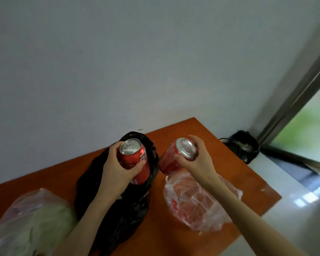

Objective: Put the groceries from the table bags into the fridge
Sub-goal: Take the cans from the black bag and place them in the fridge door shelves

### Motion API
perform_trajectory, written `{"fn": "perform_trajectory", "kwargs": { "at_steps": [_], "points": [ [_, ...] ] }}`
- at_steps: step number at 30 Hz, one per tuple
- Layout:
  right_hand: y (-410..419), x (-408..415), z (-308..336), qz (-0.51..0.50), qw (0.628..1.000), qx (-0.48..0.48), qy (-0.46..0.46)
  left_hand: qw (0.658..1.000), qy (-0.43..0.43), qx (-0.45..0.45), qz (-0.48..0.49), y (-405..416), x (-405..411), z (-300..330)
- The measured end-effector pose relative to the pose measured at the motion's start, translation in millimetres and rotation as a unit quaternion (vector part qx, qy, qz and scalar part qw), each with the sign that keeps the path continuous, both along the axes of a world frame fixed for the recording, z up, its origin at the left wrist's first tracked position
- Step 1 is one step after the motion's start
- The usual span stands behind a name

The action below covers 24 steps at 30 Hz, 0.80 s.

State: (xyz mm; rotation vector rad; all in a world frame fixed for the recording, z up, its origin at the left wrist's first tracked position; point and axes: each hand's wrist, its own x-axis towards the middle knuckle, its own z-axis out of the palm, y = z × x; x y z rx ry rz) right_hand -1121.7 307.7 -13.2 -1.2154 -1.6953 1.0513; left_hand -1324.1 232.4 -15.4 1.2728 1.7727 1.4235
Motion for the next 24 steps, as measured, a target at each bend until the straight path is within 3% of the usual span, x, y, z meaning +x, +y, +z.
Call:
{"fn": "perform_trajectory", "kwargs": {
  "at_steps": [9, 17, 24],
  "points": [
    [-94, 163, 53, -0.245, 0.961, 0.018, 0.129, 0.974, 0.017, 0.035, -0.224, -14, 147, 40],
    [-216, 334, 74, -0.376, 0.914, 0.065, 0.137, 0.928, 0.021, 0.066, -0.367, -61, 331, 69],
    [-348, 497, 89, -0.479, 0.868, 0.100, 0.081, 0.892, -0.024, 0.053, -0.449, -141, 509, 46]
  ]
}}
